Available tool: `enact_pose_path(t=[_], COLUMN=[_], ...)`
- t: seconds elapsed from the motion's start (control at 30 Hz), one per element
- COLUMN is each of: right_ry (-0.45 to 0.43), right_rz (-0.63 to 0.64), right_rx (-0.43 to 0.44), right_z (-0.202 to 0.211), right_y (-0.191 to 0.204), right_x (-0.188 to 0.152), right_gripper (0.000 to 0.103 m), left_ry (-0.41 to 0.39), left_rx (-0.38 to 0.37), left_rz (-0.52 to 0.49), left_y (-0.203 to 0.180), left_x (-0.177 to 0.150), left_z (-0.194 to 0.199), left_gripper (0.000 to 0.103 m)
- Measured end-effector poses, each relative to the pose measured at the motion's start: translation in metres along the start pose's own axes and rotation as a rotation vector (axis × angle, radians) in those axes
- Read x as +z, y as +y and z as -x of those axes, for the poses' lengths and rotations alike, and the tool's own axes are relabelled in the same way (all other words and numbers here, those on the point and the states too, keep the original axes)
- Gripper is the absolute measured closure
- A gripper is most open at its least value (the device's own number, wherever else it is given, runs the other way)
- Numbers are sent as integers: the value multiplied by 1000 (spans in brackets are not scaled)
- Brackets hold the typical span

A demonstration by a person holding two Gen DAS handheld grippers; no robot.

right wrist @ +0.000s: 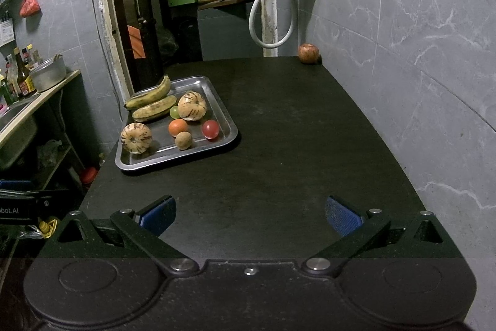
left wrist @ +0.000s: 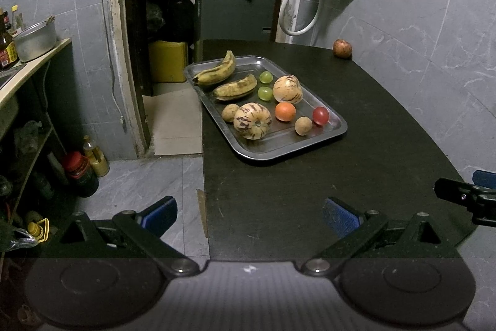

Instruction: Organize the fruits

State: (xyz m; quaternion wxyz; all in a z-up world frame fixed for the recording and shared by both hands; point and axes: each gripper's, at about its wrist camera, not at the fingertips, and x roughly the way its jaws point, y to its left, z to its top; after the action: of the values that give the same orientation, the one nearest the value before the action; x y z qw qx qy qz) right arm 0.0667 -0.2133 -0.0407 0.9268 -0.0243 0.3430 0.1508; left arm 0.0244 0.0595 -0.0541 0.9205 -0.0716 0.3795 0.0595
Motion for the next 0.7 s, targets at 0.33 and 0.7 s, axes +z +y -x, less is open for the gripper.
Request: enact_pose_path(t=[0.33,0.7], right_ry=[1,1], right_rz=[0,0], right_rx=[1,1], right_z=[0,0], right_y=[0,-1], right_x=[0,1], right_gripper=[1,1], left_ry=[1,3], left_rx=[0,1], left_rz=[-1,2], left_y=[0,1], left_x=[0,-1], left_z=[0,-1], left_gripper=[1,1])
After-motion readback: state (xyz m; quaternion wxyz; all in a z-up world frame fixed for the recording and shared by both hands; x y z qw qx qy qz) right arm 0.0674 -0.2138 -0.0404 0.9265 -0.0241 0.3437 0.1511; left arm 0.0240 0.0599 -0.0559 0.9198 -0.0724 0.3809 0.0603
